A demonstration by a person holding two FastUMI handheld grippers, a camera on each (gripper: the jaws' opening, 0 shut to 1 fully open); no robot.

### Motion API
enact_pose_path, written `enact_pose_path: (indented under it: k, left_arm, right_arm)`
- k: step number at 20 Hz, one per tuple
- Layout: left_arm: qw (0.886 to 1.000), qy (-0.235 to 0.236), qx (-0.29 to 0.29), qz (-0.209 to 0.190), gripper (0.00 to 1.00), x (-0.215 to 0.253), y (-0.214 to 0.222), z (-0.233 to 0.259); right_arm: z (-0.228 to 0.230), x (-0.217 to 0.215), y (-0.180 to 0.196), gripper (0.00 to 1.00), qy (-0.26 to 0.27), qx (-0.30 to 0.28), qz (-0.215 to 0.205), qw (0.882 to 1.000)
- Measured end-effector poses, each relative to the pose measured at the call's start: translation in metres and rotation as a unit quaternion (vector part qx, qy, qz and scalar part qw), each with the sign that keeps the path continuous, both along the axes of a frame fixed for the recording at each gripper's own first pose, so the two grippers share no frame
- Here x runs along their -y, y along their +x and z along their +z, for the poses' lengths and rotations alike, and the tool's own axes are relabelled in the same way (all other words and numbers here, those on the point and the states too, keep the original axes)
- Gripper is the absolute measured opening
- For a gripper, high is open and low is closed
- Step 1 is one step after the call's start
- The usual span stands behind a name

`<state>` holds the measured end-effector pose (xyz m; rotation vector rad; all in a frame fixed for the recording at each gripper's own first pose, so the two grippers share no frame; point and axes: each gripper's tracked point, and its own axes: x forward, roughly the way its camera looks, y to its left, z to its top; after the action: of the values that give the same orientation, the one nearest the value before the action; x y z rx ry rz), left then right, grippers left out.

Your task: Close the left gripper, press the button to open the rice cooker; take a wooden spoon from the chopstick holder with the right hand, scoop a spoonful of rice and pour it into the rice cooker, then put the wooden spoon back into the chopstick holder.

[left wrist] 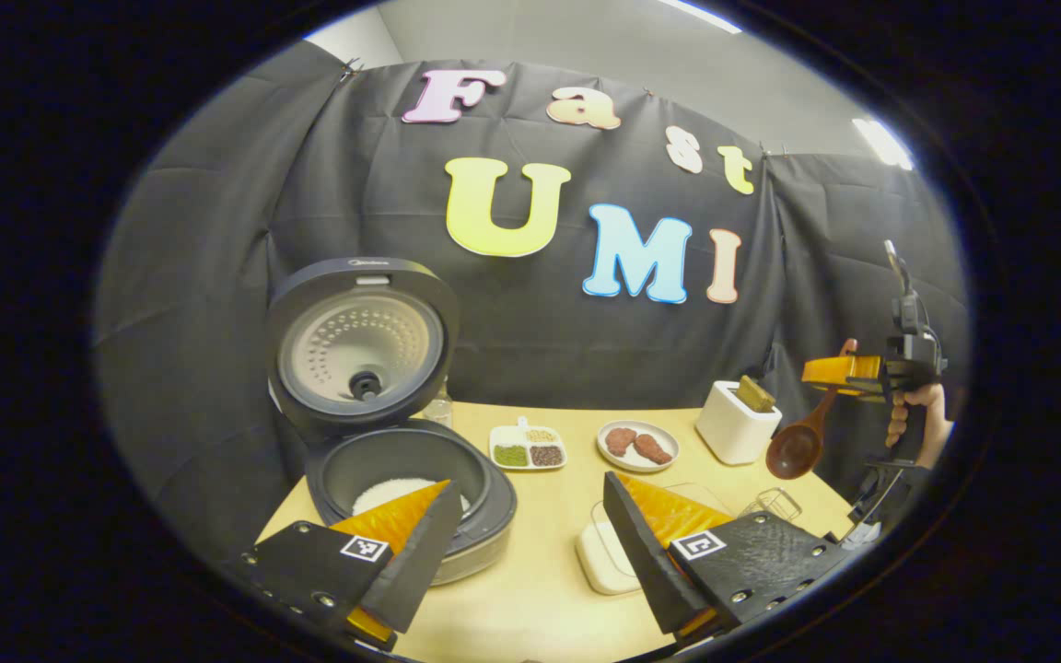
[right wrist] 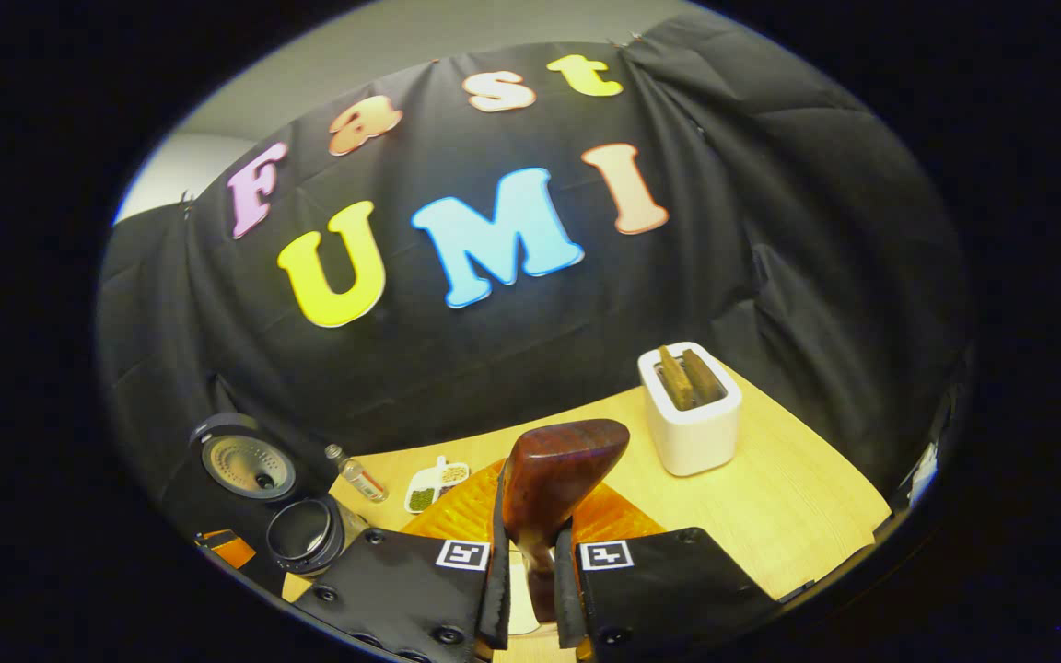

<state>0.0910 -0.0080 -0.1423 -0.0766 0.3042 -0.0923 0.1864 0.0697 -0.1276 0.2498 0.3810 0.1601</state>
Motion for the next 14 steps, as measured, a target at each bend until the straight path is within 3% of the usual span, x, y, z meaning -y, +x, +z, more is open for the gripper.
enact_pose_path:
  k: [6,14]
  left_arm:
    - [0.999,-0.001,-0.011,0.042,0.95,0.041,0.015,0.002]
    - [0.992,0.003,-0.023,0.122,0.95,0.07,0.006,0.01]
  right_arm:
    - [-0.054,0.075,0.019,0.22,0.061,-0.065,-0.052,0.995]
    - [-0.137,0.084,0.025,0.22,0.065,-0.127,-0.018,0.99]
